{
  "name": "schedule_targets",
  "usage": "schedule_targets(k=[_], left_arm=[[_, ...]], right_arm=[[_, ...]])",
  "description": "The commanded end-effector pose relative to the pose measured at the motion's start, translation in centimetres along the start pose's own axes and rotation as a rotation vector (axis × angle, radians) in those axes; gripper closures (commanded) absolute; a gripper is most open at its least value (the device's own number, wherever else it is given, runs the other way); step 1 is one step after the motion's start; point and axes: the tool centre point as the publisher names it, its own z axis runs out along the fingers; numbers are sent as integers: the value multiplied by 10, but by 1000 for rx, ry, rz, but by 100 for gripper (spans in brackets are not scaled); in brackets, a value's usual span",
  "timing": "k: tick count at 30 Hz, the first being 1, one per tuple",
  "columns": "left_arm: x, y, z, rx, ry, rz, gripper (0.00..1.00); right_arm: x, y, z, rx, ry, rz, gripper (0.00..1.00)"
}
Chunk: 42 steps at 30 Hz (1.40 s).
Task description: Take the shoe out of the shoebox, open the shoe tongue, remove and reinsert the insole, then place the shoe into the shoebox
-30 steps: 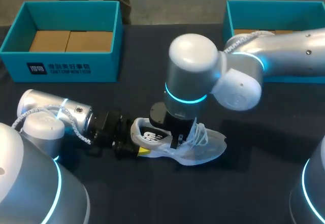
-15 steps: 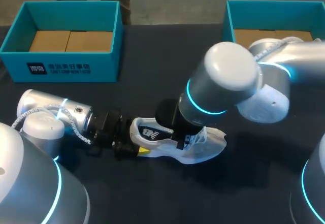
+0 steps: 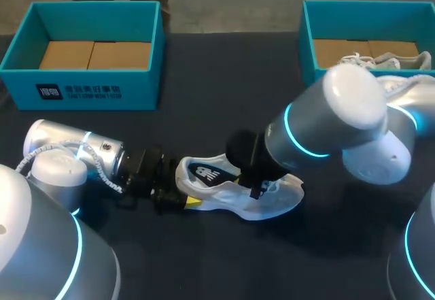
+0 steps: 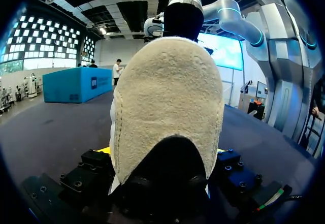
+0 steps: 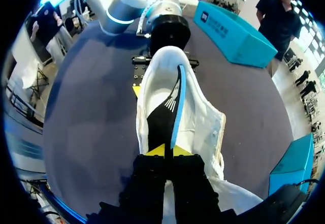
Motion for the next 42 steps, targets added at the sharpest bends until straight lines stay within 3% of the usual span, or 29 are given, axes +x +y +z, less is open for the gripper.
schedule_targets(k=[1,4,6,10,15,17,18,19,20,28,30,36,42], left_arm=[[-1,2,1,-1,-3,-1,100],[-1,2,1,-1,-3,-1,100],[-1,2,1,-1,-3,-1,100],[-1,2,1,-1,-3,-1,100],[-1,2,1,-1,-3,-1,100],[-1,2,1,-1,-3,-1,100],[-1,2,1,-1,-3,-1,100],[-1,2,1,-1,-3,-1,100],[-1,2,1,-1,-3,-1,100],[-1,2,1,-1,-3,-1,100],[-1,2,1,-1,-3,-1,100],[-1,2,1,-1,-3,-1,100],[-1,2,1,-1,-3,-1,100]], right_arm=[[2,-9,-12,-113,-10,-3,100],[2,-7,-16,-153,-19,-21,100],[2,-5,-18,-124,-22,-22,100],[2,0,-19,-152,-15,-49,100],[0,4,-19,-131,-6,-56,100],[0,6,-19,-122,-4,-53,51],[0,7,-18,-122,-3,-53,36],[0,10,-19,-117,2,-55,9],[0,12,-19,-100,3,-57,0],[2,34,-42,-64,-17,-93,0],[5,45,-57,-62,-20,-111,0],[8,55,-74,-38,43,-91,0],[4,58,-87,-25,95,-63,20]])
